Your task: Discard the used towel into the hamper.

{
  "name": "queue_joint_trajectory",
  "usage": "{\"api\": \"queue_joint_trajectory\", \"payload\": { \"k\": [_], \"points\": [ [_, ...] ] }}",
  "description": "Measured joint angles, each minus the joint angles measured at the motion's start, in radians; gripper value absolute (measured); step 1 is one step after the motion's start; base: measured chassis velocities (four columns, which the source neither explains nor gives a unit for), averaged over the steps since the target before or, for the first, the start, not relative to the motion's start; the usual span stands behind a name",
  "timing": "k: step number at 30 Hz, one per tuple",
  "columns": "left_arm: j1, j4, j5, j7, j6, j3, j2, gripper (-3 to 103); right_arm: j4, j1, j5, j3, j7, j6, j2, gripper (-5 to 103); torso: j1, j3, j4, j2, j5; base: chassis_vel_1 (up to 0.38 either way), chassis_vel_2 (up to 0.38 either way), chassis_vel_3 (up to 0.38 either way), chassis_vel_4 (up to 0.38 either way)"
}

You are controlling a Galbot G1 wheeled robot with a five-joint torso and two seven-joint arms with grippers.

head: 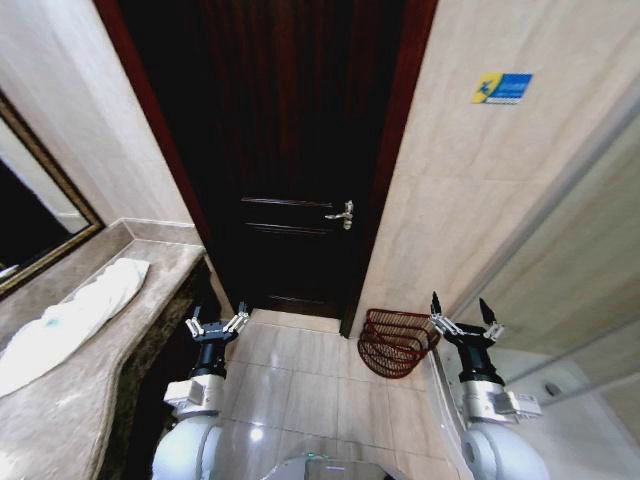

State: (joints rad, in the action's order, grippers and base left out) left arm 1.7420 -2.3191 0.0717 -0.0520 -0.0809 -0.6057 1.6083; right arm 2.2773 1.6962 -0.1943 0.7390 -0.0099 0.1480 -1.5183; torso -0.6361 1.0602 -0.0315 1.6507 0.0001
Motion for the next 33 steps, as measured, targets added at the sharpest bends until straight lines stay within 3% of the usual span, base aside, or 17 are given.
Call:
{"api": "queue_joint_trajectory", "payload": {
  "k": [33],
  "points": [
    [0.003, -0.001, -0.009, -0.008, 0.011, -0.002, 0.000, 94, -0.008, -0.015, -0.046, -0.003, -0.020, 0.033, 0.006, 100, 0.000, 0.000, 0.0001, 0.000, -0.0001, 0.116, 0.113, 0.116, 0.117]
  ]
}}
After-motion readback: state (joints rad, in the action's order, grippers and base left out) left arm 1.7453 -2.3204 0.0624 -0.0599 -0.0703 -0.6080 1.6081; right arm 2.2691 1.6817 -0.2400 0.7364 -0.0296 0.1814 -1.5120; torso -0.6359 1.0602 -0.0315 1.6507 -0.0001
